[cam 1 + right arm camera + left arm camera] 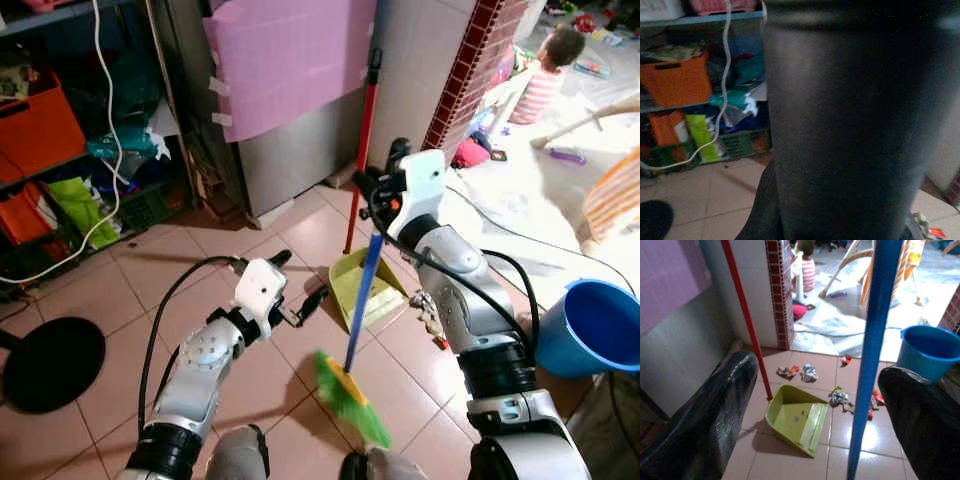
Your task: Sweep floor
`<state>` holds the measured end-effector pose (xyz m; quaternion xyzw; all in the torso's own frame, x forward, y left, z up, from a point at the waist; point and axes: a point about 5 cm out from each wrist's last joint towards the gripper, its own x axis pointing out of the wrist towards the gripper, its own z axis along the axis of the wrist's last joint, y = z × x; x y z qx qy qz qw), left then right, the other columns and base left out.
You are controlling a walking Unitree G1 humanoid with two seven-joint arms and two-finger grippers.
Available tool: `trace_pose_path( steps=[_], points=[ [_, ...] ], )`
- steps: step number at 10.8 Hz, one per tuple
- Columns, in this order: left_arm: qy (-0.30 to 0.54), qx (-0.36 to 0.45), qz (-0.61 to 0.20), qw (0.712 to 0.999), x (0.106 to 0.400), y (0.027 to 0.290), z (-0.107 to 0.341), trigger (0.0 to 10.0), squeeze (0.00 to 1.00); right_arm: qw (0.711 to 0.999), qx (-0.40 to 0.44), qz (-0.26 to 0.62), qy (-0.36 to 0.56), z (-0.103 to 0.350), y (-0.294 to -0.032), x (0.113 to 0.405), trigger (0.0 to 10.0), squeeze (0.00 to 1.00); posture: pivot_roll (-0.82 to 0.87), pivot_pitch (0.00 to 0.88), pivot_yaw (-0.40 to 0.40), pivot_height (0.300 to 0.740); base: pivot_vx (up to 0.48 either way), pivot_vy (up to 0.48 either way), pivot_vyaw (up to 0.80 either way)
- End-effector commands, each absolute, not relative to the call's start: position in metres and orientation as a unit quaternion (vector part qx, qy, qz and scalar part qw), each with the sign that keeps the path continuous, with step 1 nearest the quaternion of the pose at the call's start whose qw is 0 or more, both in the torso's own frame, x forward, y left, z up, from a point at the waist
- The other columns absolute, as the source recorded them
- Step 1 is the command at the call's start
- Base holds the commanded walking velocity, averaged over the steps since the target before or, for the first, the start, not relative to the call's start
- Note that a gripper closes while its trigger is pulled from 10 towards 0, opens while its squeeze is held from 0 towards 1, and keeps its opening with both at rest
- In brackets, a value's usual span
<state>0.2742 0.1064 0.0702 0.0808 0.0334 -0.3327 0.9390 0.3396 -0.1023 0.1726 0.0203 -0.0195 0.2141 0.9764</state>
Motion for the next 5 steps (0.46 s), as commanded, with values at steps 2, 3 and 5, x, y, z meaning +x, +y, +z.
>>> trace_pose_path(
  steps=[2,3,5],
  points=[
    [0.013,0.111,-0.319,0.941,0.286,0.103,0.080,10.0,1.00,0.982,-0.002,0.174,-0.070,0.197,-0.109,0.347,0.0,0.00,0.00,0.104,-0.035,0.740,0.000,0.000,0.00],
    [0.004,0.136,-0.300,0.944,0.293,0.104,0.084,10.0,1.00,0.986,-0.022,0.141,-0.091,0.202,-0.116,0.349,0.0,0.00,-0.01,0.100,-0.035,0.740,0.000,0.000,0.00],
    [0.010,0.144,-0.278,0.950,0.298,0.107,0.085,10.0,1.00,0.989,-0.035,0.104,-0.100,0.200,-0.122,0.348,0.0,0.00,0.00,0.097,-0.036,0.740,0.000,0.000,0.00]
  ],
)
